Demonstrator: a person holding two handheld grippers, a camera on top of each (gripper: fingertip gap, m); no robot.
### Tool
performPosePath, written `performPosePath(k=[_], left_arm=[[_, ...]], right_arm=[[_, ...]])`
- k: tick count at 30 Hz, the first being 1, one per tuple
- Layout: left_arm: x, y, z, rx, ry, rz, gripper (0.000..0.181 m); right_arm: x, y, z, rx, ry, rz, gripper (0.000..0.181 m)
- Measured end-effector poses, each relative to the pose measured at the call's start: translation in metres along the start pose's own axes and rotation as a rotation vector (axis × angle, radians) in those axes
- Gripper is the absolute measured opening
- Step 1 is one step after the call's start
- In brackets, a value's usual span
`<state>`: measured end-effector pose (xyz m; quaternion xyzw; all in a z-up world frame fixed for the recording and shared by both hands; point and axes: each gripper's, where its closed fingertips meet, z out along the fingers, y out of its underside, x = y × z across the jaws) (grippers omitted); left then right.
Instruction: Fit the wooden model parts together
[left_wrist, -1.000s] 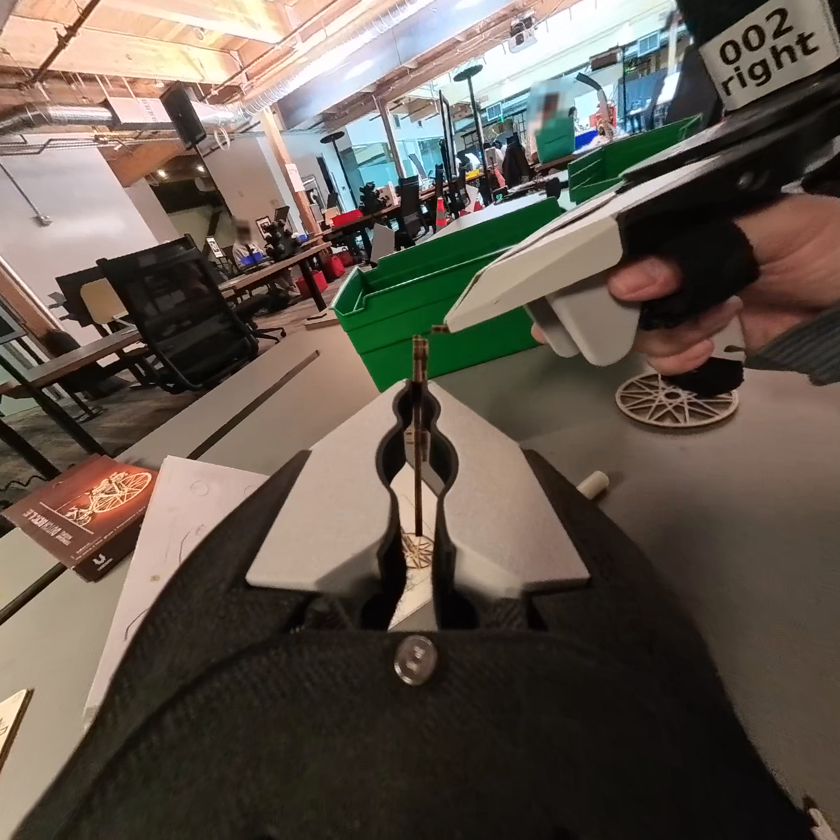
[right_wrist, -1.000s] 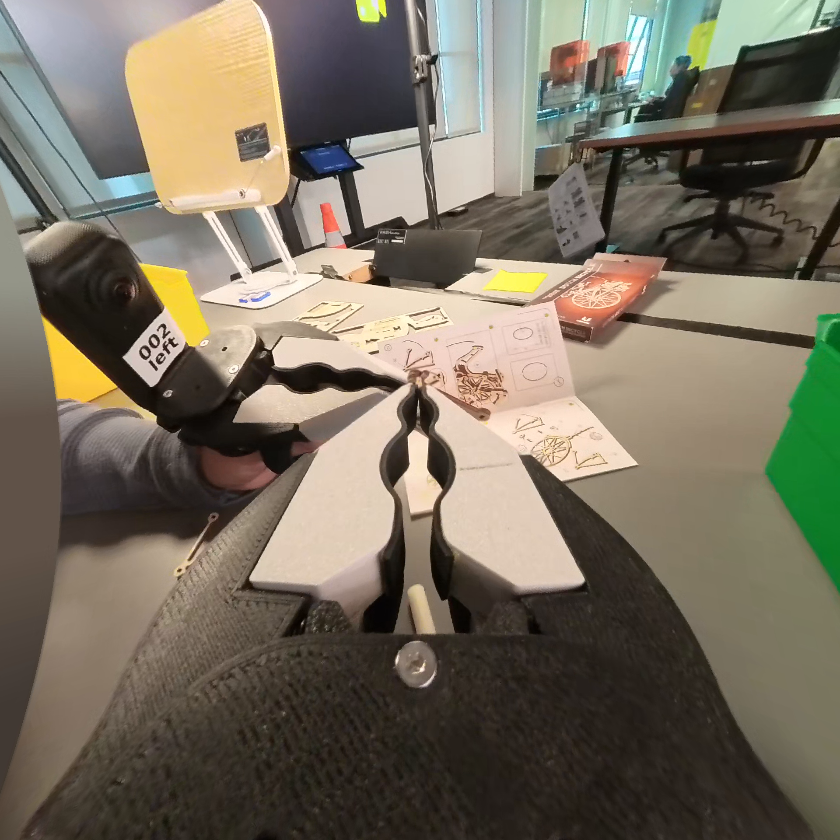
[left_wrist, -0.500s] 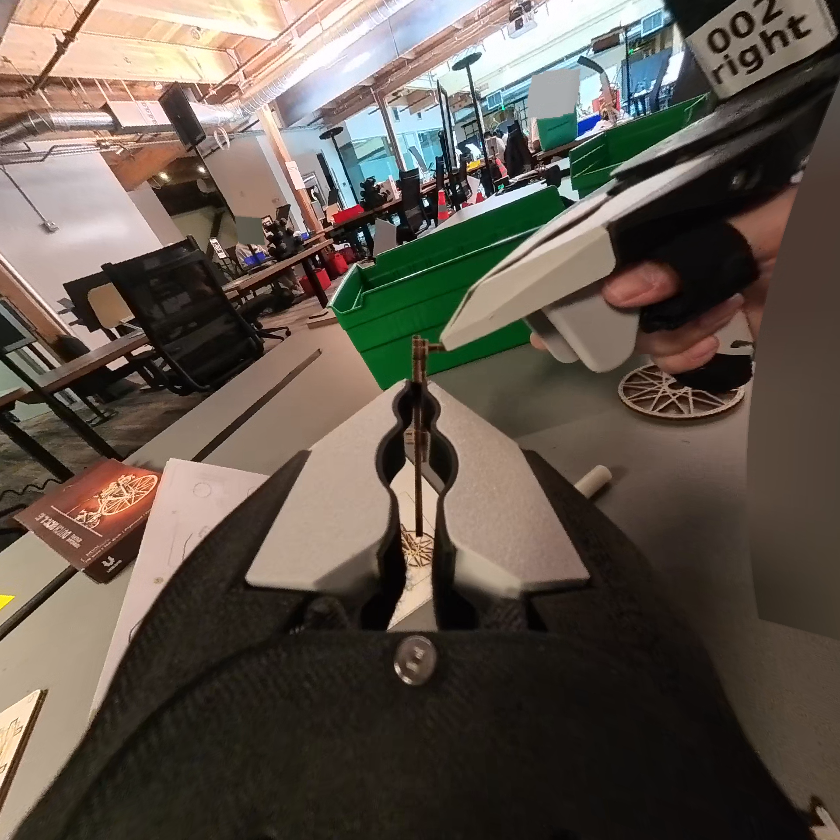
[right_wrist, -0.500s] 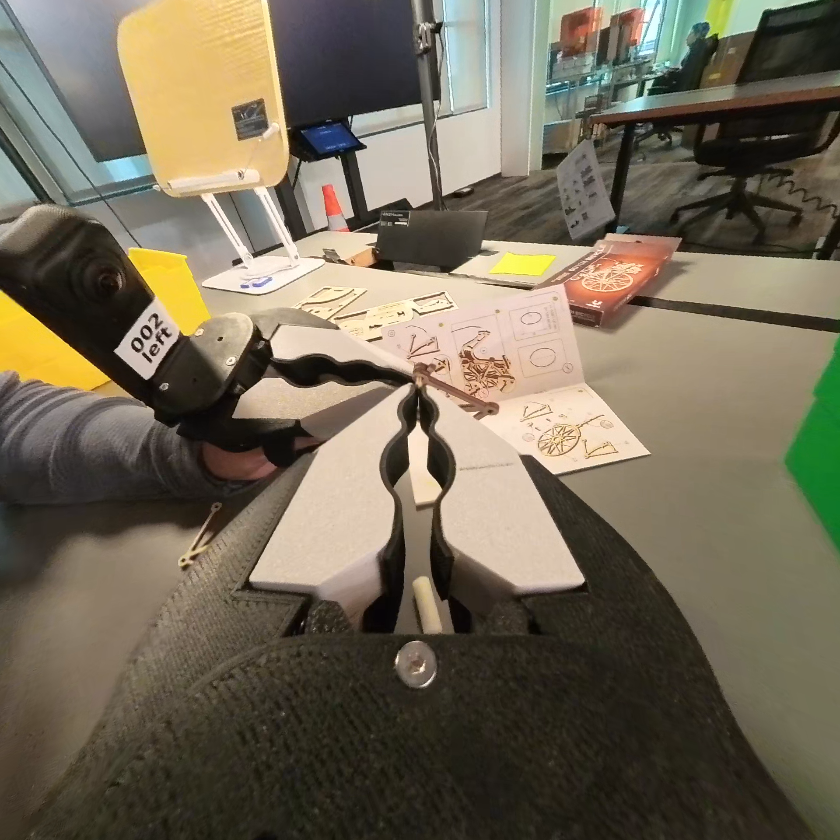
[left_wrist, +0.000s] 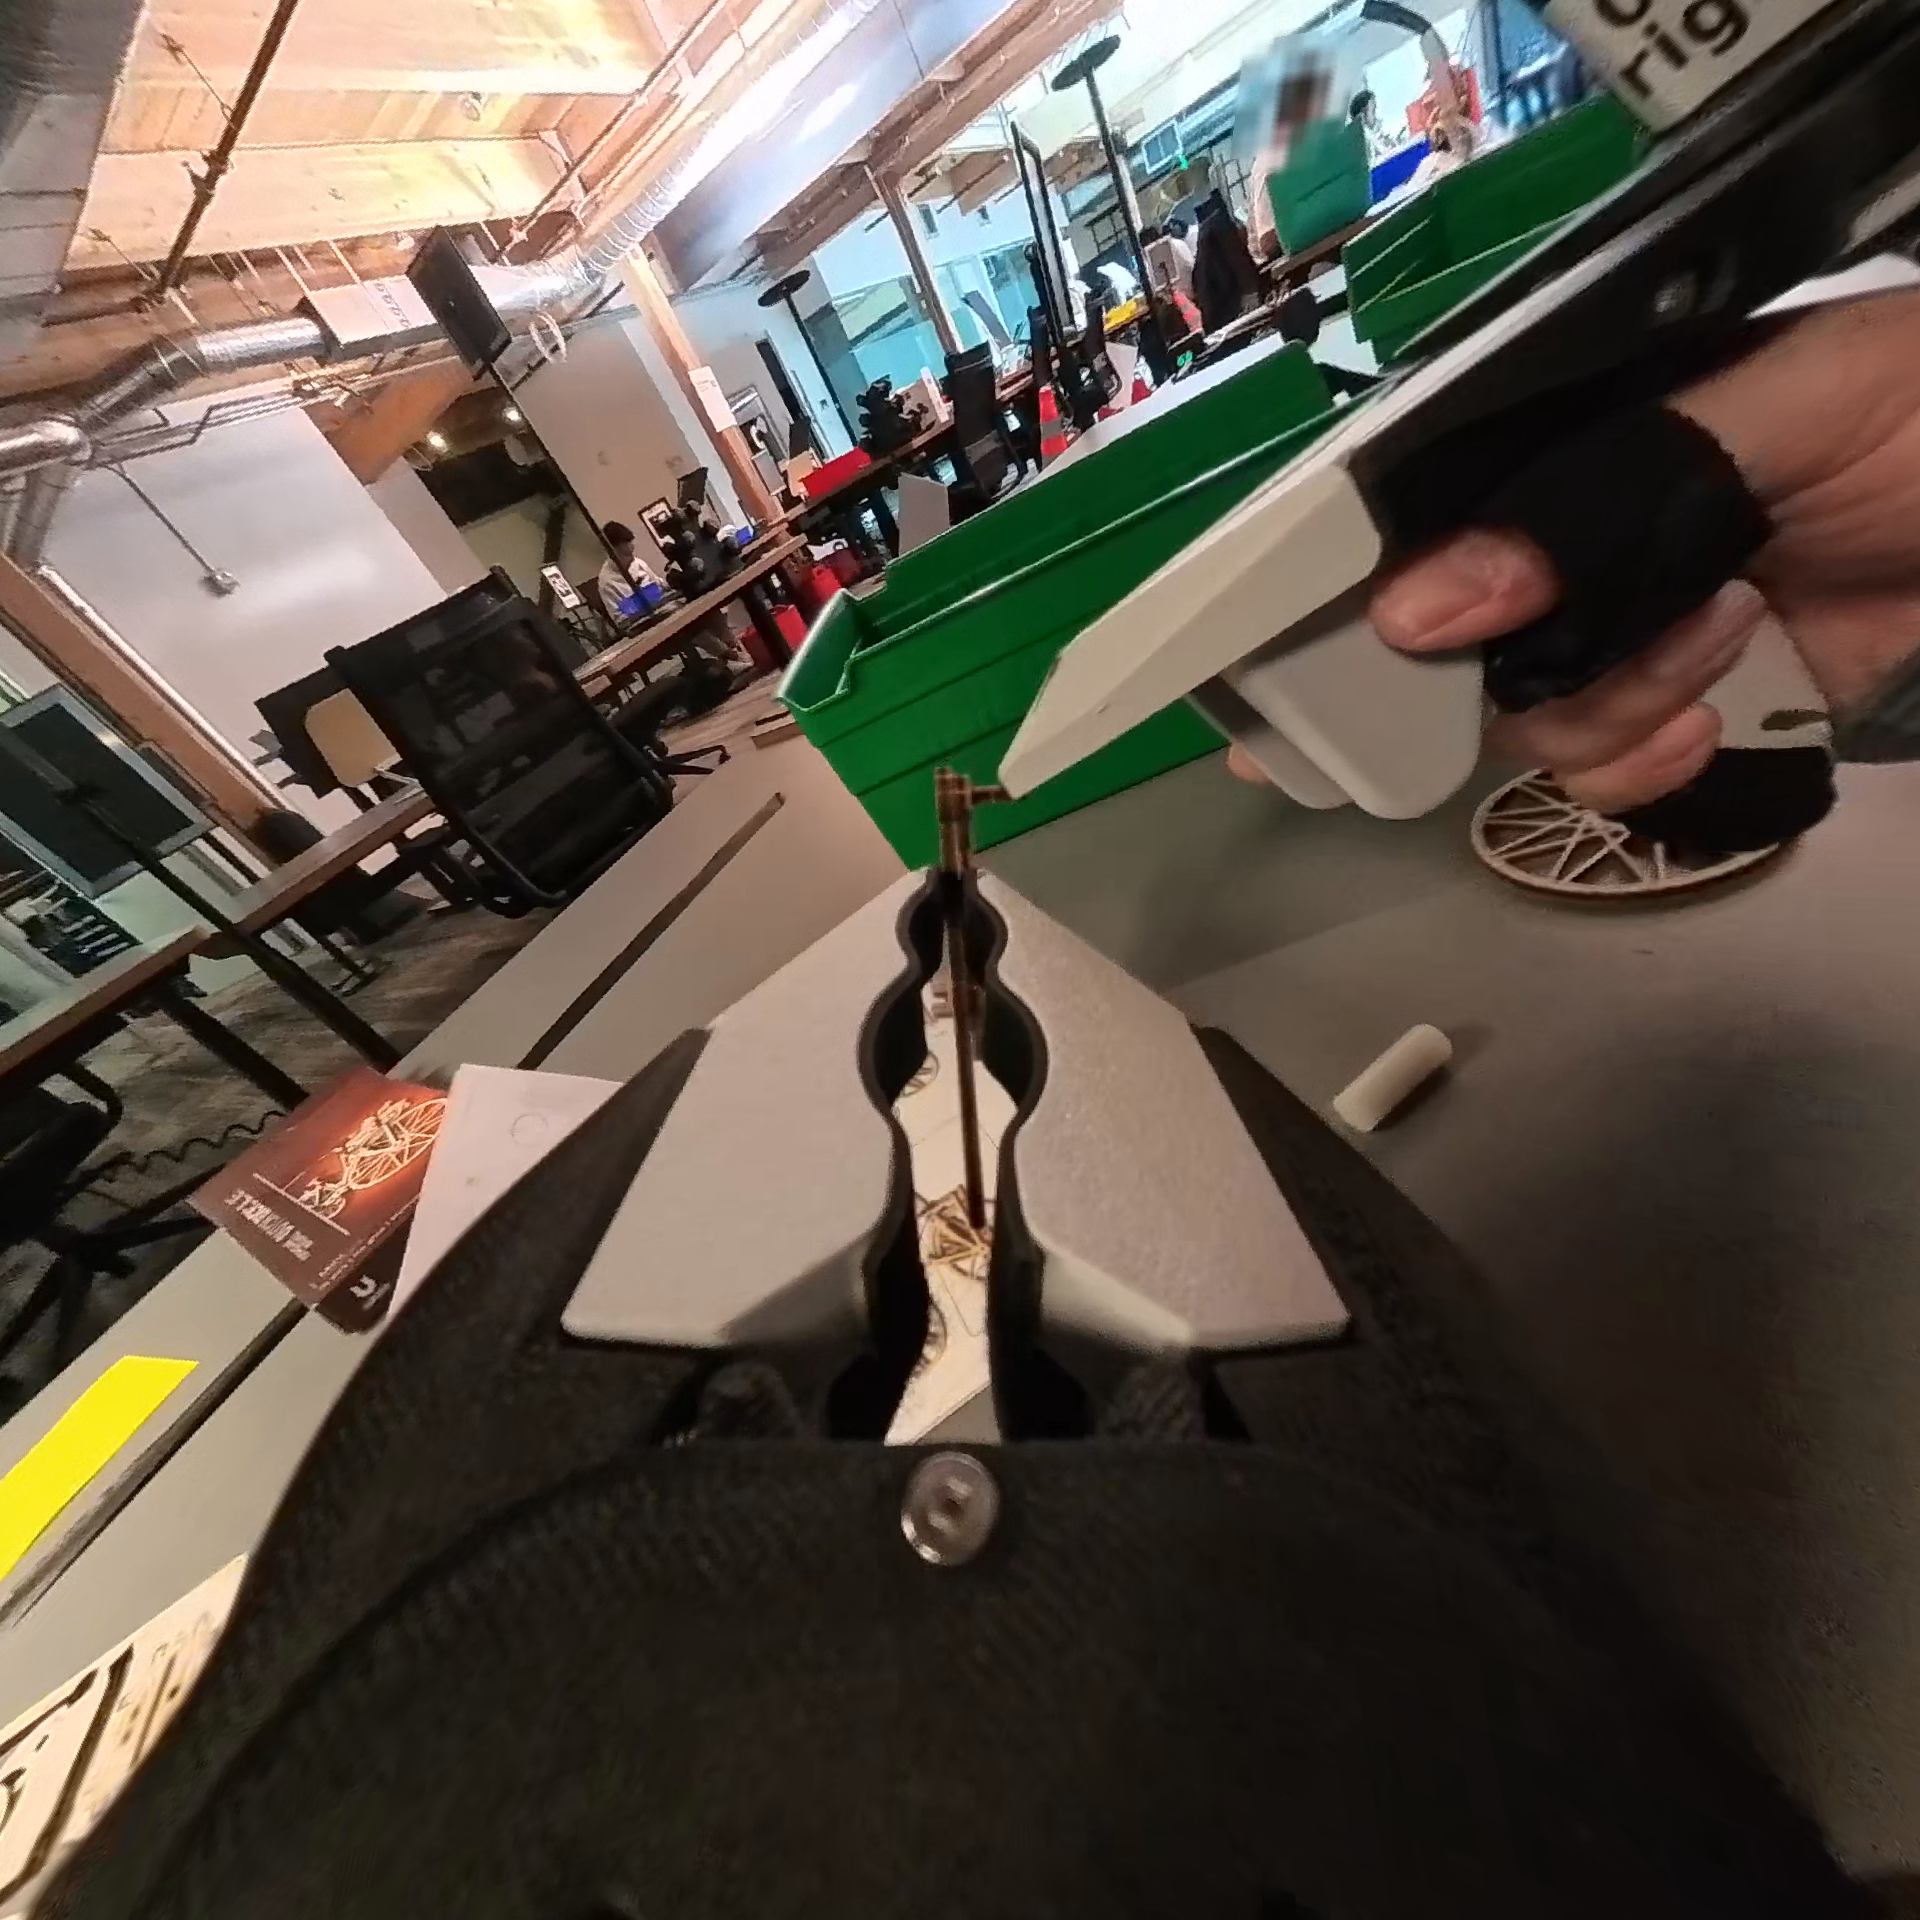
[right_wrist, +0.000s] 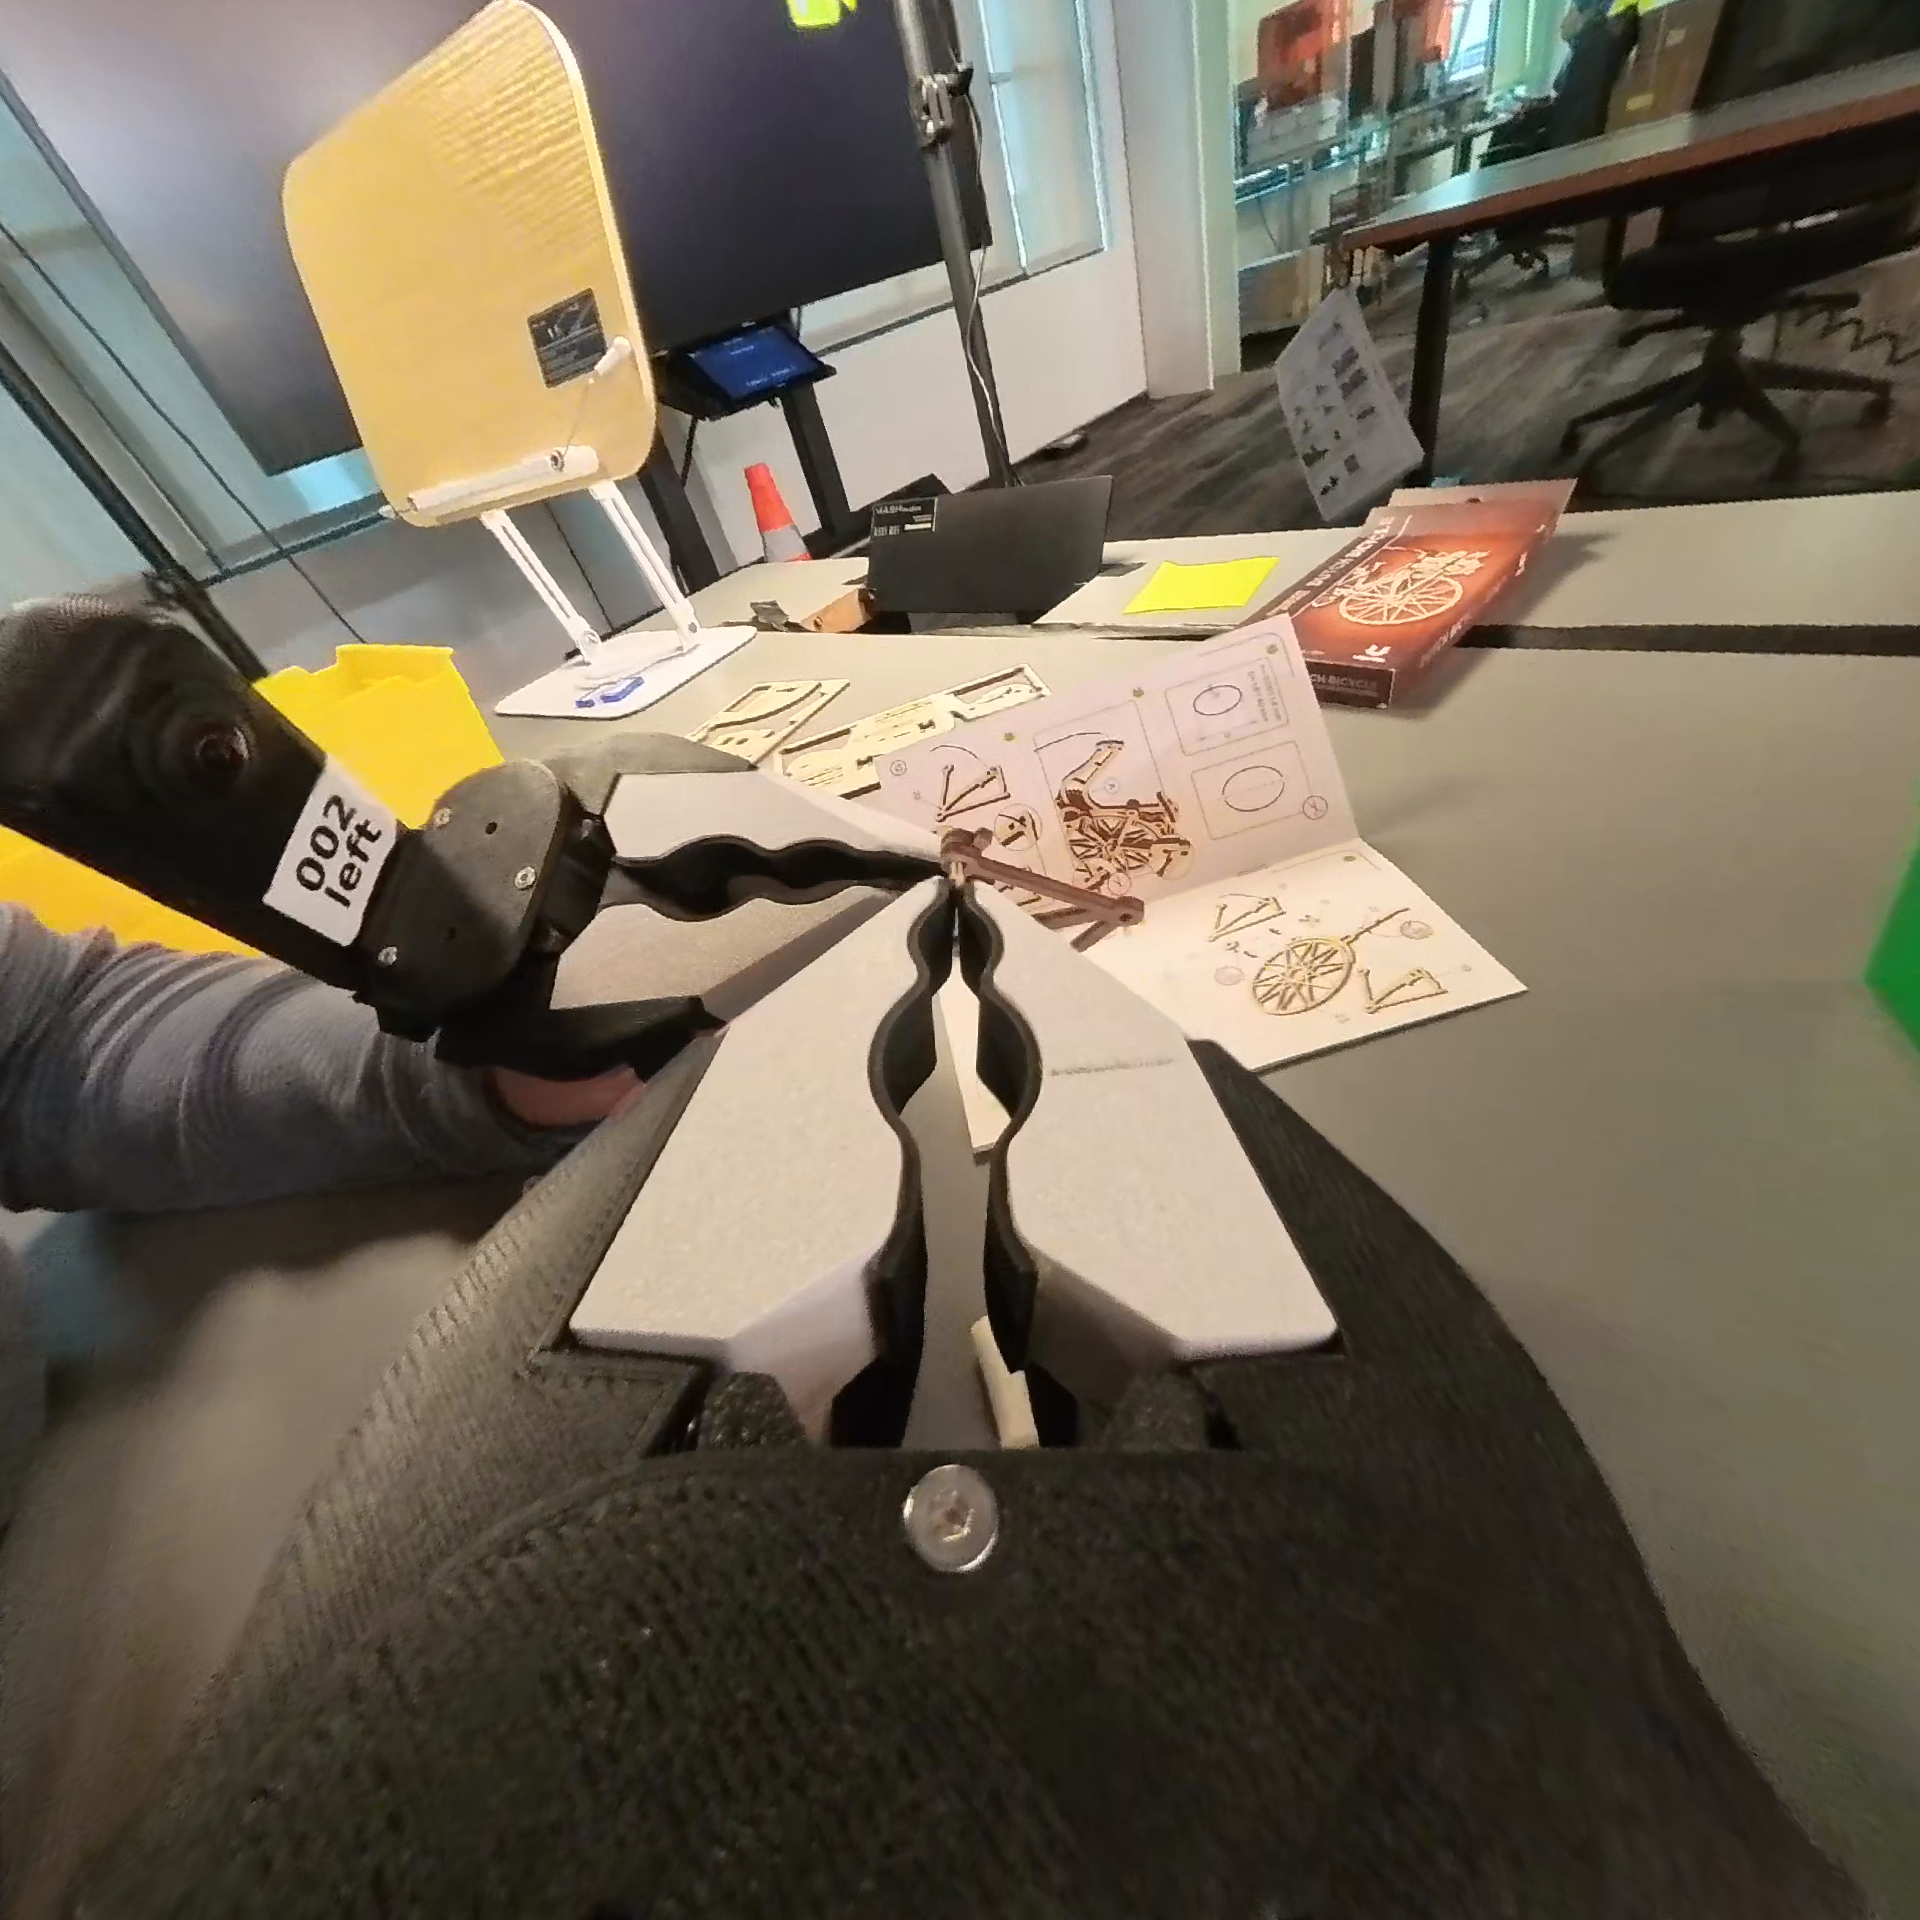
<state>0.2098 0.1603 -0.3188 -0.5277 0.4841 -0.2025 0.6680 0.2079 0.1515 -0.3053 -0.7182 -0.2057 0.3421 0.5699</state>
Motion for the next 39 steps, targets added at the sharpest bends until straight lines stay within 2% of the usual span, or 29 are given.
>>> performPosePath(k=[3, 8, 17, 21, 24, 26, 27, 28, 30, 32, 34, 36, 39], left_arm=[[0.0, 0.001, 0.0, -0.003, 0.003, -0.003, 0.001], [0.001, 0.002, 0.001, -0.011, 0.012, -0.016, 0.001], [-0.005, -0.003, -0.003, 0.014, 0.0, -0.071, 0.001], [-0.012, -0.006, -0.01, -0.031, 0.09, -0.297, 0.001], [0.009, -0.004, -0.026, -0.184, 0.322, -0.63, 0.001], [0.019, -0.006, -0.04, -0.216, 0.418, -0.832, 0.001], [0.02, -0.009, -0.046, -0.197, 0.429, -0.867, 0.001], [0.018, -0.005, -0.05, -0.199, 0.399, -0.836, 0.001], [0.02, 0.012, -0.06, -0.287, 0.357, -0.667, 0.001], [0.022, 0.026, -0.072, -0.376, 0.319, -0.498, 0.001], [0.026, 0.034, -0.083, -0.445, 0.313, -0.368, 0.002], [0.031, 0.043, -0.089, -0.512, 0.316, -0.3, 0.002], [0.039, 0.048, -0.091, -0.561, 0.334, -0.259, 0.002]], right_arm=[[0.0, 0.0, 0.0, 0.01, -0.013, 0.024, 0.0], [0.0, 0.001, 0.001, -0.003, 0.019, -0.046, 0.0], [-0.005, -0.005, -0.004, 0.049, -0.03, -0.046, 0.0], [0.003, -0.022, -0.018, 0.146, 0.017, -0.109, 0.0], [0.005, -0.03, -0.024, 0.212, 0.052, -0.179, 0.0], [-0.004, -0.029, -0.019, 0.225, 0.017, -0.188, 0.0], [-0.009, -0.025, -0.014, 0.203, -0.002, -0.201, 0.0], [-0.012, -0.019, -0.01, 0.161, -0.011, -0.227, 0.0], [-0.015, -0.007, -0.005, 0.077, -0.017, -0.319, 0.0], [-0.007, 0.006, -0.001, -0.013, 0.04, -0.395, 0.0], [-0.009, 0.014, 0.003, -0.054, 0.023, -0.398, 0.0], [-0.017, 0.024, 0.008, -0.093, -0.042, -0.366, 0.0], [-0.032, 0.039, 0.012, -0.169, -0.11, -0.416, 0.0]])
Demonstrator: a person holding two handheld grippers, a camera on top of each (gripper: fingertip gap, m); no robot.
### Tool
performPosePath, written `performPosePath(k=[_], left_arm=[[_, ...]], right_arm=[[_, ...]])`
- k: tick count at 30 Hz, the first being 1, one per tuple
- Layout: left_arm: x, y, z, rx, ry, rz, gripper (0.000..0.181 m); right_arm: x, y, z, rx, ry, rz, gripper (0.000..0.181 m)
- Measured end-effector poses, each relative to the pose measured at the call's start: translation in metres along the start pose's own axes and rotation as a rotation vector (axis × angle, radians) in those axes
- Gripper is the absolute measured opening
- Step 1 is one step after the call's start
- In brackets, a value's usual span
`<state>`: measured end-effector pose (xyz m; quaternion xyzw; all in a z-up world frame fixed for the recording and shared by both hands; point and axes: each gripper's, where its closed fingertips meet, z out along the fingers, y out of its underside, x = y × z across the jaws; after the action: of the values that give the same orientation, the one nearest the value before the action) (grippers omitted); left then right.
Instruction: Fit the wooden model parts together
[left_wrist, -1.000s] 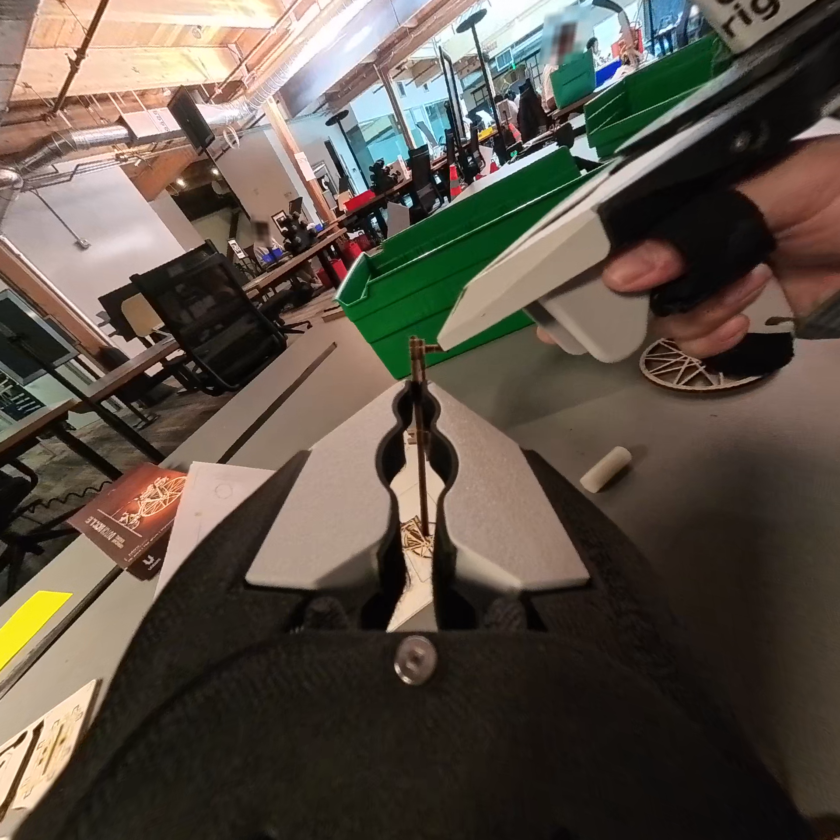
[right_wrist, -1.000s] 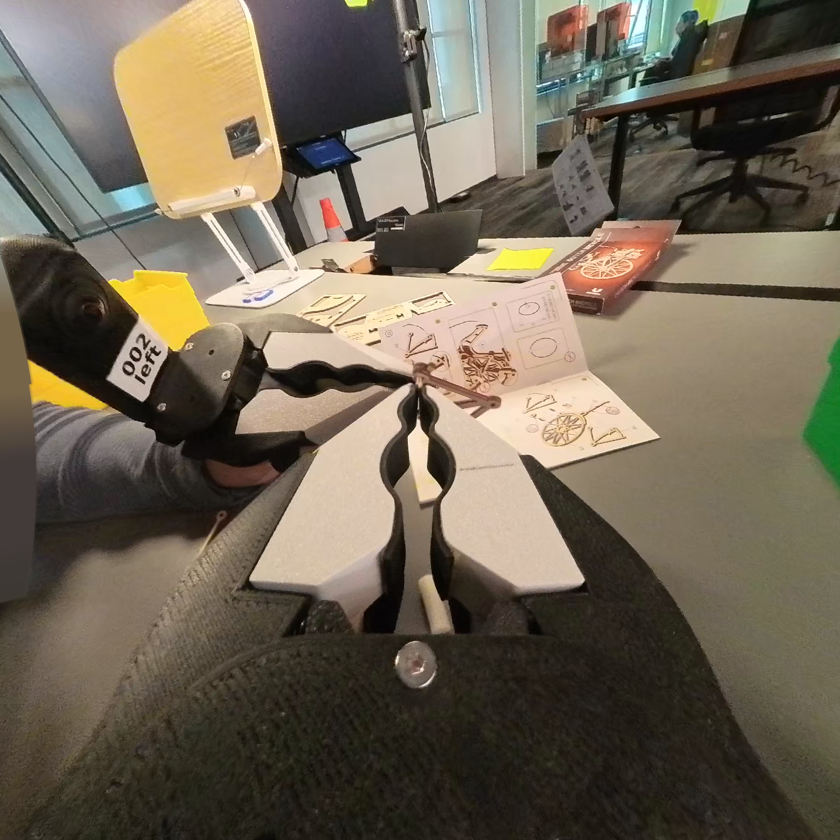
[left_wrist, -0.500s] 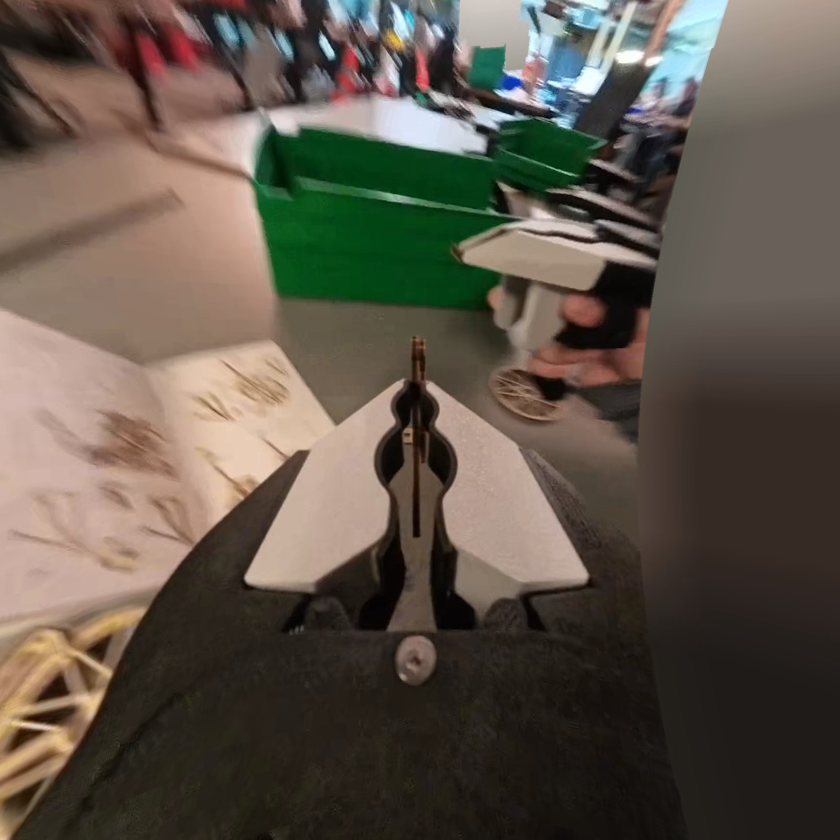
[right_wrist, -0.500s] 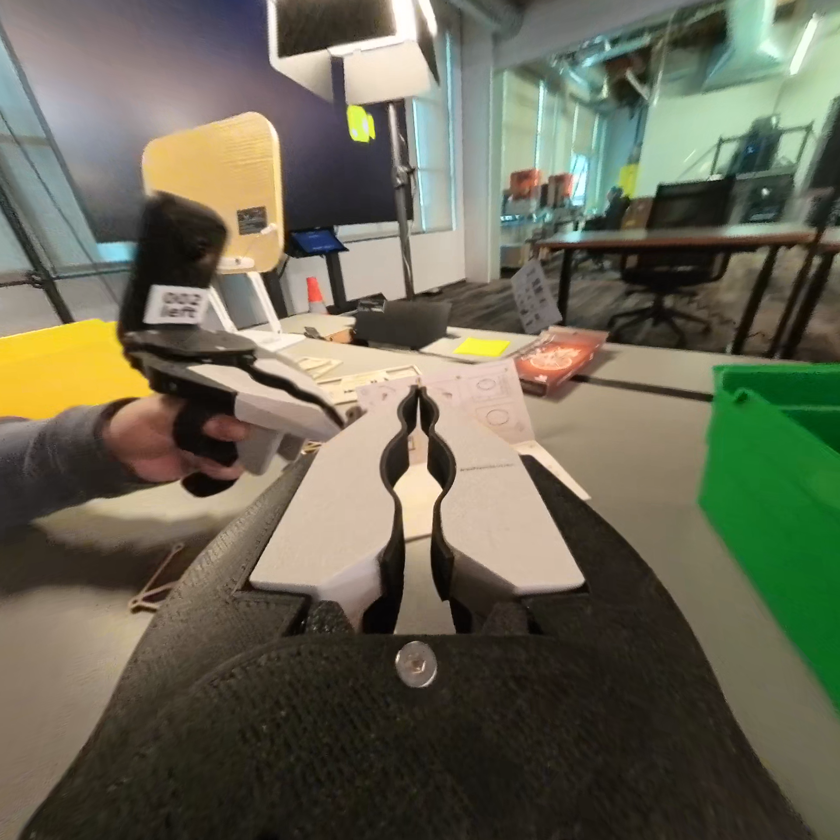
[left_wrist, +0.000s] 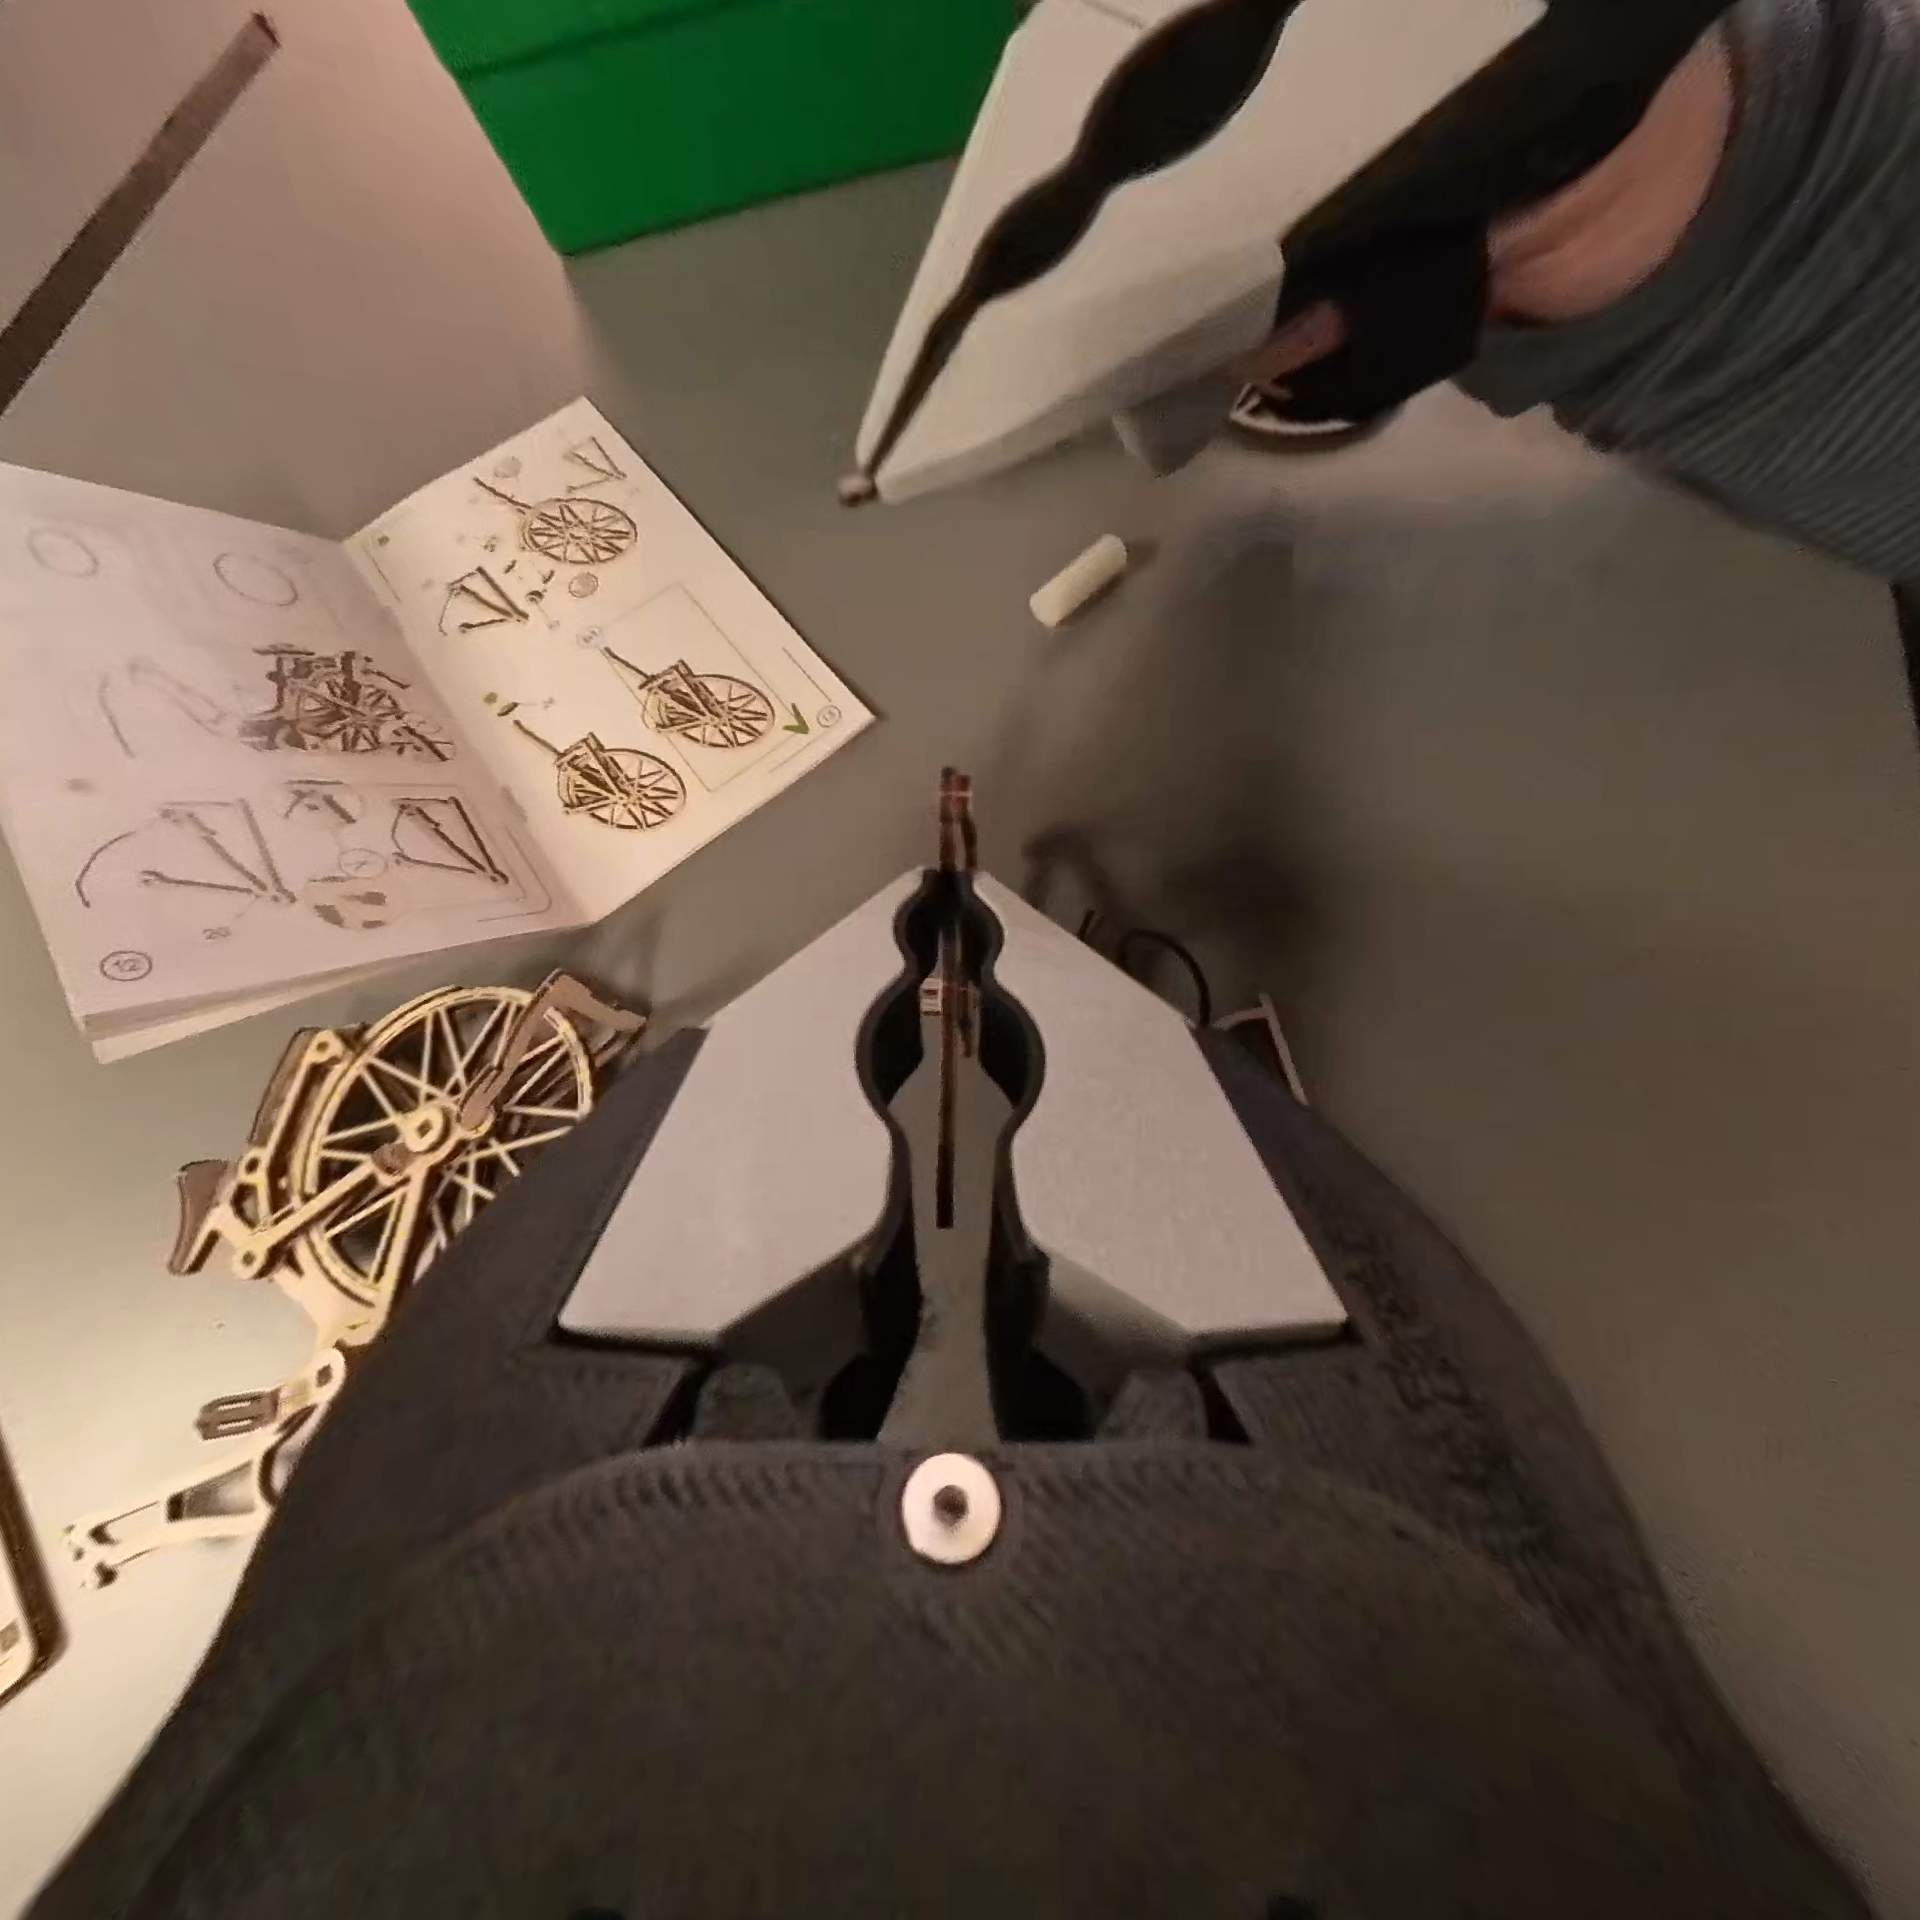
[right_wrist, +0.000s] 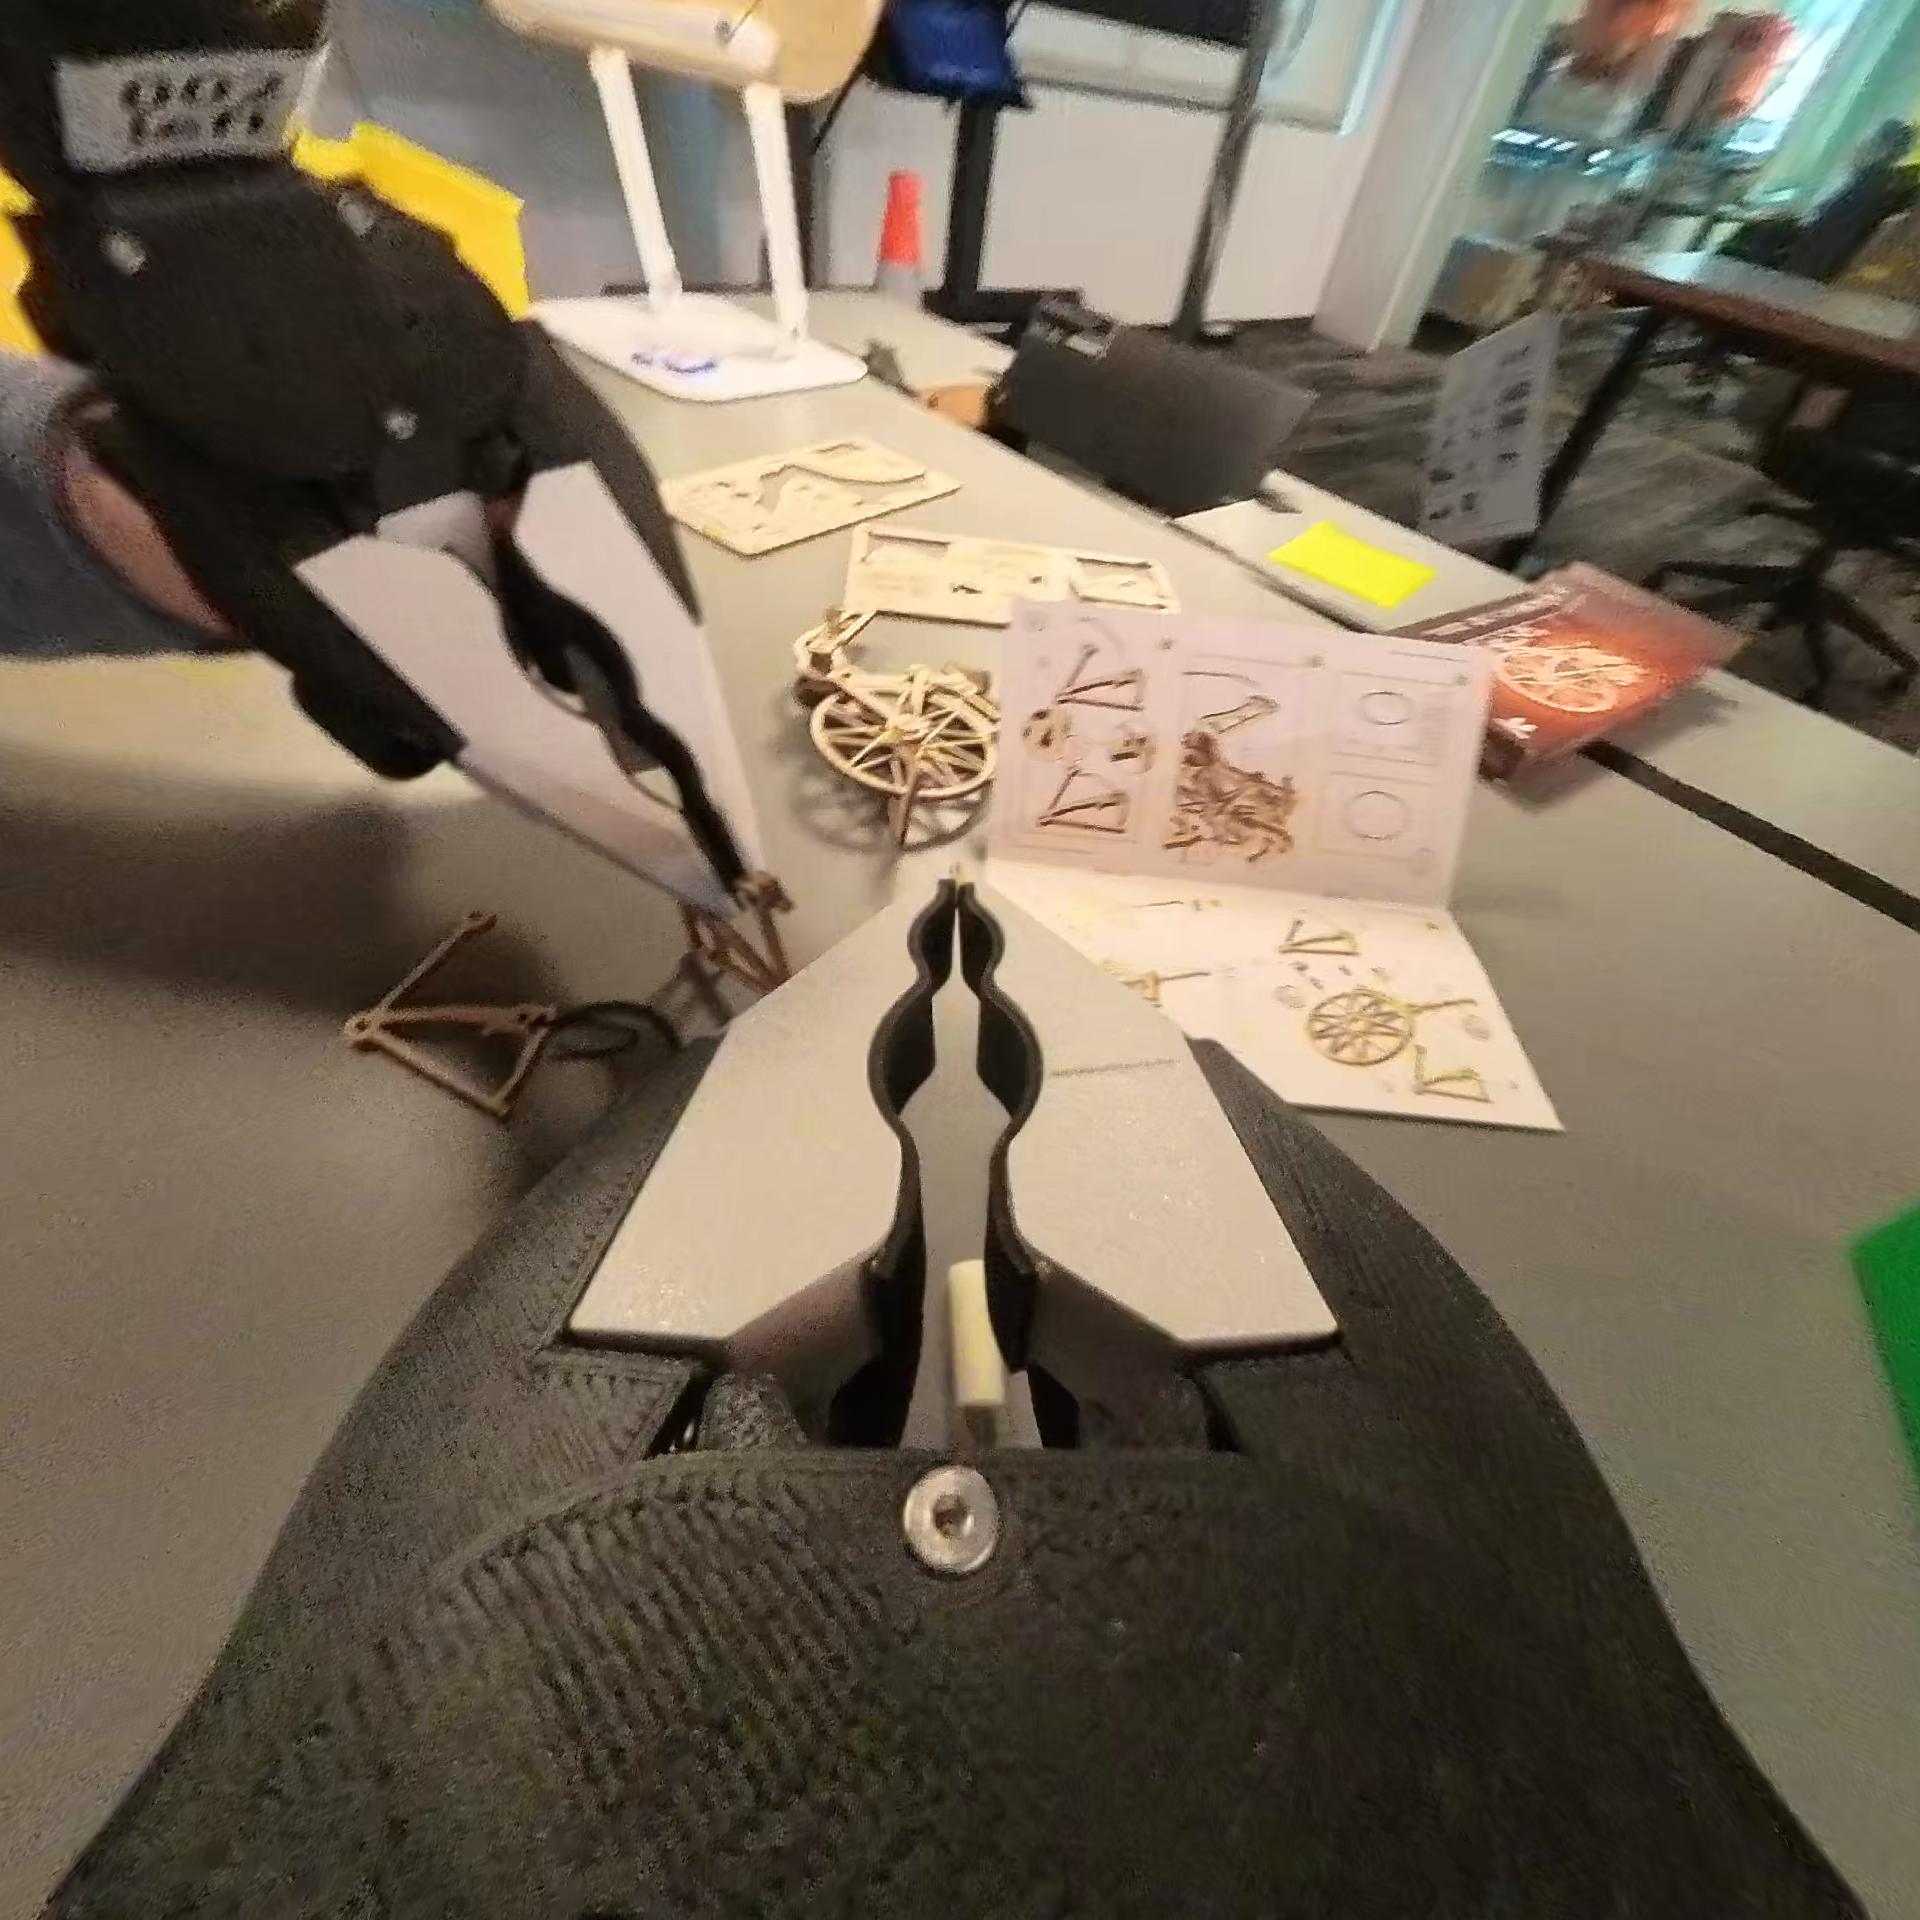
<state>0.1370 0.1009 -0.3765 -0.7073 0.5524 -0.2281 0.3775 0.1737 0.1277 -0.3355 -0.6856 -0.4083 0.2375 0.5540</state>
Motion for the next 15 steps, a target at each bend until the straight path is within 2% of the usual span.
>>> performPosePath(k=[4, 11, 15], left_arm=[[0.002, 0.002, 0.003, -0.028, -0.006, 0.008, 0.002], [0.0, 0.008, 0.006, -0.067, -0.023, 0.006, 0.002], [0.004, 0.01, 0.01, -0.08, -0.011, 0.008, 0.01]], right_arm=[[-0.021, 0.013, 0.008, -0.096, -0.086, -0.053, 0.0], [-0.033, 0.033, 0.016, -0.214, -0.123, -0.106, 0.0], [-0.038, 0.042, 0.022, -0.26, -0.145, -0.116, 0.0]])
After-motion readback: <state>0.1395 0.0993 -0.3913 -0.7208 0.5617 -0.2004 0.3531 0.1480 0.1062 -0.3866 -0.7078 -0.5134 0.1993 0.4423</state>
